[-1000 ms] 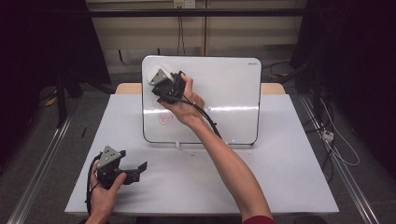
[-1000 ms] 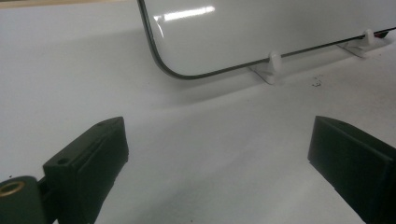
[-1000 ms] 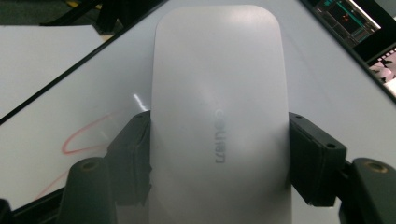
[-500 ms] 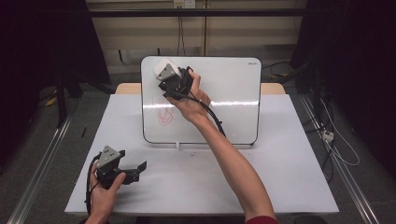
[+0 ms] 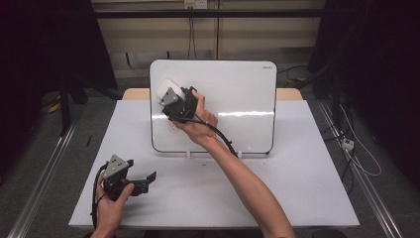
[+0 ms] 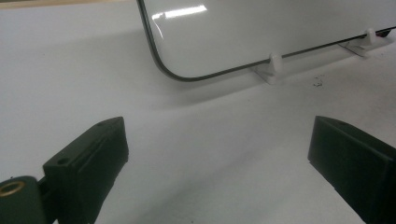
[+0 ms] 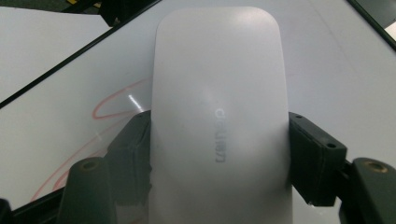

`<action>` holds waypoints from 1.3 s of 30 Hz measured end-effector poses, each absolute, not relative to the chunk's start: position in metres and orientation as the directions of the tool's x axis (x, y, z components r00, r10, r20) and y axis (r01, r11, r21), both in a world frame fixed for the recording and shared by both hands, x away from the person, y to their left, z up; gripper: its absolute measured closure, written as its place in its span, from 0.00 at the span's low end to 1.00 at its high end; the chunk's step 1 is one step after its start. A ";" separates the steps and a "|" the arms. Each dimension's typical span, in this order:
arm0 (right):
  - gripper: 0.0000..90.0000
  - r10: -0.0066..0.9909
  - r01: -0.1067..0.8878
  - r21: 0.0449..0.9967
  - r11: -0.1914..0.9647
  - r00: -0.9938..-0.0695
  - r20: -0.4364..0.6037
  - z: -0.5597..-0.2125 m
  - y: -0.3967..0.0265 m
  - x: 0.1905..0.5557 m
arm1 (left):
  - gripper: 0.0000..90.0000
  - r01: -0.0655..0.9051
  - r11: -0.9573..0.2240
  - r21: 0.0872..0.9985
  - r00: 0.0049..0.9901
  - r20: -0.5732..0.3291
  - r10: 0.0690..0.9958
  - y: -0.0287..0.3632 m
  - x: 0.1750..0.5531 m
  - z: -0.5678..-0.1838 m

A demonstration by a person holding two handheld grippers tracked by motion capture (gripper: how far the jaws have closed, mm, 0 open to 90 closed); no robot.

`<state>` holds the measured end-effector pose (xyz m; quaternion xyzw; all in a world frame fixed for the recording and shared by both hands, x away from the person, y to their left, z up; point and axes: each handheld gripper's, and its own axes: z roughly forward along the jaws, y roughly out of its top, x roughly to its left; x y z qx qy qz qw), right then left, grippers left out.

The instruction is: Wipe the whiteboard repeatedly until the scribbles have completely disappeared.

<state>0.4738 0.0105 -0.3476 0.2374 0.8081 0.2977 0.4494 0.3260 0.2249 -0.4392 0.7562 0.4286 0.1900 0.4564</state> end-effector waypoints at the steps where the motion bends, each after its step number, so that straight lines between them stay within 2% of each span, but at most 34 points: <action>1: 0.35 0.649 0.113 0.696 0.709 -0.490 -0.582 -0.350 0.011 0.472 | 0.05 0.478 -0.219 0.851 0.560 -0.103 0.822 0.225 0.326 -0.439; 11: 0.35 0.607 0.083 0.673 0.735 -0.523 -0.599 -0.374 0.013 0.451 | 0.05 0.476 -0.234 0.848 0.564 -0.091 0.821 0.224 0.326 -0.439; 17: 0.35 0.611 0.084 0.678 0.730 -0.524 -0.593 -0.375 0.012 0.450 | 0.05 0.477 -0.227 0.849 0.563 -0.097 0.821 0.225 0.326 -0.439; 23: 0.35 0.621 0.093 0.683 0.724 -0.517 -0.589 -0.367 0.008 0.456 | 0.05 0.476 -0.227 0.850 0.563 -0.096 0.821 0.225 0.325 -0.439; 33: 0.35 0.699 0.125 0.738 0.663 -0.455 -0.551 -0.341 -0.007 0.479 | 0.05 0.481 -0.228 0.847 0.563 -0.099 0.820 0.225 0.326 -0.440; 39: 0.35 0.698 0.124 0.730 0.672 -0.438 -0.567 -0.339 -0.007 0.480 | 0.05 0.480 -0.228 0.847 0.564 -0.098 0.820 0.224 0.326 -0.440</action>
